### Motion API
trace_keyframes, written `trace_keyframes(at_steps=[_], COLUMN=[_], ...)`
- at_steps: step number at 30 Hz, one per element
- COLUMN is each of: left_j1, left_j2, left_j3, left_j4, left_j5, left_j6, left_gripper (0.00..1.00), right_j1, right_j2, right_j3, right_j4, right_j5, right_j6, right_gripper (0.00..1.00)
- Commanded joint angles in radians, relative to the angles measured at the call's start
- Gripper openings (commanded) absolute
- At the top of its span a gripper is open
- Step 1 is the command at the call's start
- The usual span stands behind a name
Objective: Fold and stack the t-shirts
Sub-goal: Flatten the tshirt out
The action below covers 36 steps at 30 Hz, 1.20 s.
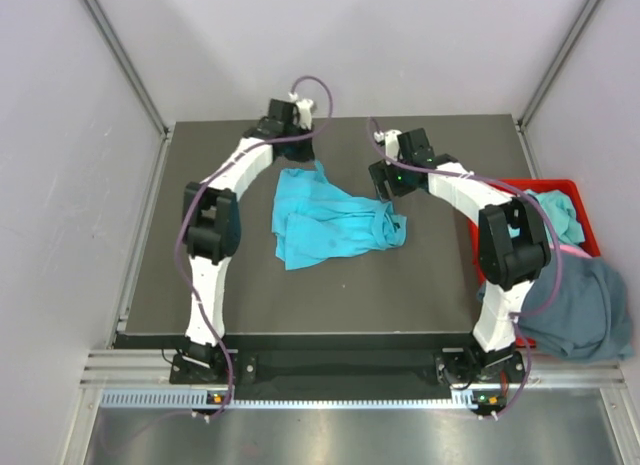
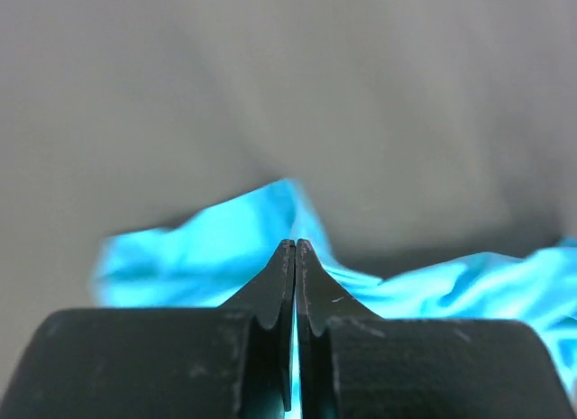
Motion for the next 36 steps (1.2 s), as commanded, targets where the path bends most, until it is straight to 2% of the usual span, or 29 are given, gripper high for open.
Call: trace_keyframes(at_steps=[1,10,14,17,20,25,30,32,36], left_j1=[0.091,0.225,0.242,0.246,0.248,0.246,0.246,0.245,0.231], left_j2=[-0.229,-0.518,-0.598,-0.628,-0.607,-0.530,-0.437,-0.377,-0.155], left_j3=[-0.018,-0.191,-0.274,-0.335,-0.355,-0.337,-0.325,-0.259,-0.078], left_j4=[0.079,0.081,0.059,0.067,0.060,0.035,0.055,0.041,-0.045], left_j5=[0.001,0.006,-0.005,0.002,0.021,0.064,0.114,0.178,0.232], left_j6=[0.003,0.035,0.063,0.063,0.054,0.017,-0.032,-0.060,-0.112], left_gripper=[0.00,0.00,0.00,0.00,0.00,0.38,0.47,0.49,0.51], right_j1=[-0.019,-0.016,-0.020,-0.034,-0.052,-0.065,-0.066,-0.068,-0.069], right_j2=[-0.073,-0.113,-0.010,0.134,0.238,0.353,0.352,0.323,0.278], right_j3=[0.013,0.013,0.059,0.178,0.235,0.332,0.317,0.297,0.246], right_j4=[0.019,0.036,0.041,-0.042,-0.067,-0.143,-0.151,-0.136,-0.121], right_j5=[0.010,-0.031,-0.051,-0.108,-0.160,-0.192,-0.226,-0.220,-0.206], right_j6=[-0.014,0.026,0.028,0.057,0.104,0.107,0.109,0.107,0.107], right_gripper=[0.78,0.78,0.77,0.76,0.76,0.76,0.65,0.65,0.68])
